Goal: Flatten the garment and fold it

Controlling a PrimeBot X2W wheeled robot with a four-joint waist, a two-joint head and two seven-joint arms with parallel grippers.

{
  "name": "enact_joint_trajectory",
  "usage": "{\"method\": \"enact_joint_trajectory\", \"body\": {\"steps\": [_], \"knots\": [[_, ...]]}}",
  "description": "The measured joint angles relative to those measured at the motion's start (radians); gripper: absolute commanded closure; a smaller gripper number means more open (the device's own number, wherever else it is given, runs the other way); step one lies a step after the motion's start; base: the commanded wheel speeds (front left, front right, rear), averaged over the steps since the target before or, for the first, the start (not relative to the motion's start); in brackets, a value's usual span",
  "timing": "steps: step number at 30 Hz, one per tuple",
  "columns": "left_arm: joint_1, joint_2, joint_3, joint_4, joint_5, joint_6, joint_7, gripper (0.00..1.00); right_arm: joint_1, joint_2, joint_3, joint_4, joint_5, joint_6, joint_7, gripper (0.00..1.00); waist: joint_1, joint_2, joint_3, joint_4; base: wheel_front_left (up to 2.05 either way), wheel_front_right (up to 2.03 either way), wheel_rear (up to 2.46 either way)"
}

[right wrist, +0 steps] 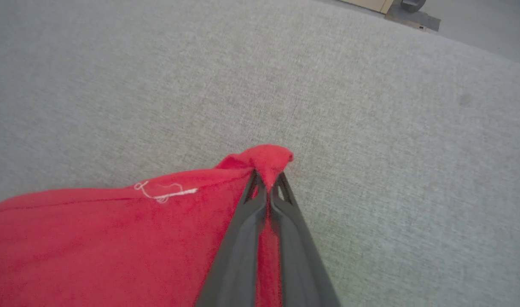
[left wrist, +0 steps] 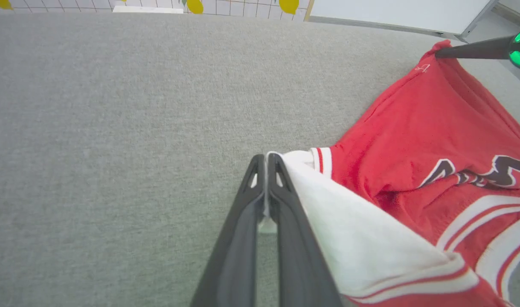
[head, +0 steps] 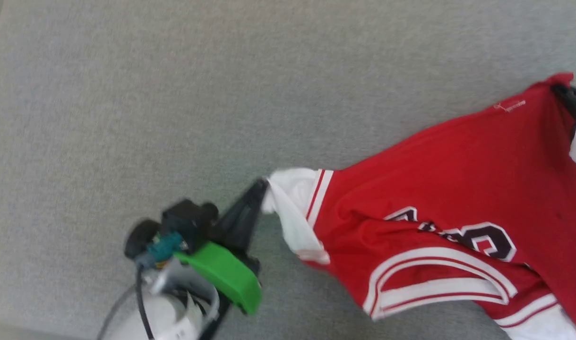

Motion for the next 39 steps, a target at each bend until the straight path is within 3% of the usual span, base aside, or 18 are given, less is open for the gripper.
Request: {"method": "enact_joint_trajectory", "body": {"steps": [11, 18, 32, 39], "knots": [[-0.248, 0.090, 0.078, 0.111, 0.019, -0.101, 0.039, 1.00, -0.050, 0.066, -0.023, -0.029, -0.020, 0.000, -0.221, 1.00, 0.0000, 0.0000, -0.155, -0.080, 0.00, 0.00, 0.00], [-0.475, 0.099, 0.112, 0.209, 0.023, -0.151, 0.065, 1.00, -0.149, 0.105, -0.012, -0.031, -0.047, 0.000, -0.285, 1.00, 0.0000, 0.0000, -0.257, -0.134, 0.00, 0.00, 0.00], [-0.883, 0.091, 0.128, 0.396, 0.031, -0.232, 0.175, 1.00, -0.384, 0.147, 0.101, 0.040, -0.063, 0.000, -0.288, 1.00, -0.0001, 0.0000, -0.385, -0.231, 0.00, 0.00, 0.00], [-1.008, 0.092, 0.141, 0.409, 0.014, -0.236, 0.269, 1.00, -0.453, 0.133, 0.158, 0.050, -0.037, 0.000, -0.244, 1.00, 0.0000, 0.0000, -0.383, -0.268, 0.00, 0.00, 0.00]]}}
